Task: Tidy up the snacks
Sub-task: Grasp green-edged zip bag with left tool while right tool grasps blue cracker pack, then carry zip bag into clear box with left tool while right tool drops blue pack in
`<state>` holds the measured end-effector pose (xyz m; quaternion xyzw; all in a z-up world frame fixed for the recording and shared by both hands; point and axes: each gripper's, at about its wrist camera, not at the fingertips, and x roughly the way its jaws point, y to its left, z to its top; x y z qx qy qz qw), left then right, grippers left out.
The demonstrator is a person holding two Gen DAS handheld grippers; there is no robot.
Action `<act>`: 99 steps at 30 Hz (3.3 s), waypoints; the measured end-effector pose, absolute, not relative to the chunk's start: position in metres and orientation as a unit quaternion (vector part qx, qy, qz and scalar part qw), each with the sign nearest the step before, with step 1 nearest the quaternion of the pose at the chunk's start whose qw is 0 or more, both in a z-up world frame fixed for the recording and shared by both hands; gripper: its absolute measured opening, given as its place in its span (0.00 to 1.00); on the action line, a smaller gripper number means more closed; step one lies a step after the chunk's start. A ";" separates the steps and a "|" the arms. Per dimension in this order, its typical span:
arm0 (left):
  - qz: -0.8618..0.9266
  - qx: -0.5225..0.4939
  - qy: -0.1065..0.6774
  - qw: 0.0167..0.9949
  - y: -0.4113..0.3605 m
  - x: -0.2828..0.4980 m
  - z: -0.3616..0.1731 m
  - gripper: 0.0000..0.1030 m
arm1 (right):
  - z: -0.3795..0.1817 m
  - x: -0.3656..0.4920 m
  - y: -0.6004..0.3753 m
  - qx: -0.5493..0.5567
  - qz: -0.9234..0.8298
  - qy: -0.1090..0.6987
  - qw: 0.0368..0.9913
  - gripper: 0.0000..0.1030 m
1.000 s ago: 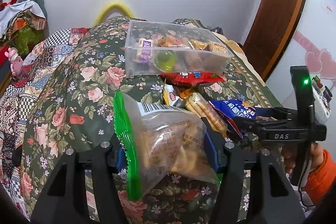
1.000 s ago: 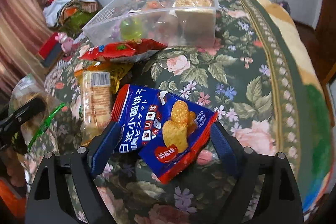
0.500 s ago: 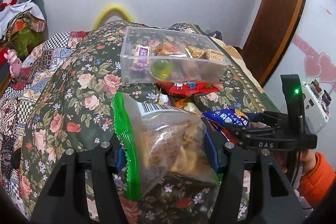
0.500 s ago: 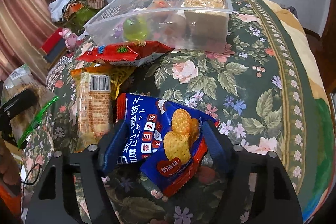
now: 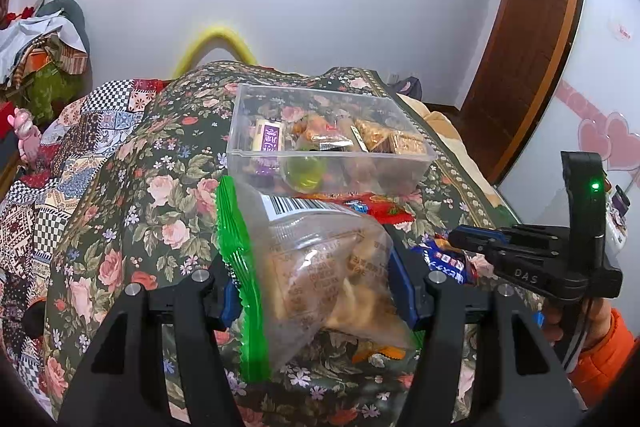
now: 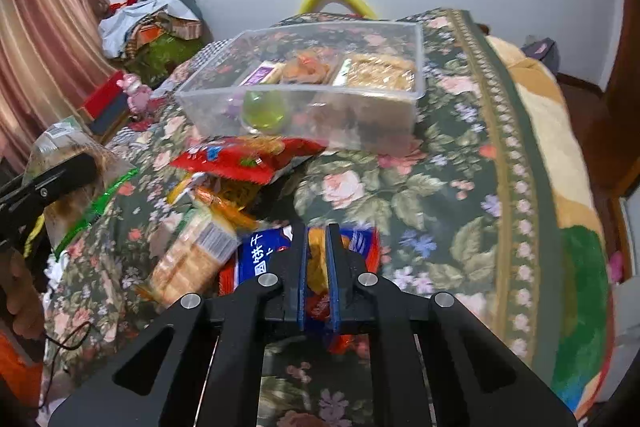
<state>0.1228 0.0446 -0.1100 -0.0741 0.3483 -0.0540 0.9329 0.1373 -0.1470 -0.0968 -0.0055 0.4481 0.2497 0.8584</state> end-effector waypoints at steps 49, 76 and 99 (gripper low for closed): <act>-0.037 -0.085 0.301 0.949 0.063 0.203 -0.071 0.58 | -0.045 0.185 -0.119 -0.009 0.271 0.371 0.888 0.32; 0.003 -0.061 0.376 0.924 0.067 0.351 -0.135 0.58 | -0.087 0.291 -0.072 -0.054 0.240 0.420 0.873 0.33; -0.016 -0.061 0.341 0.938 0.067 0.308 -0.089 0.61 | -0.050 0.266 -0.095 -0.059 0.216 0.381 0.897 0.60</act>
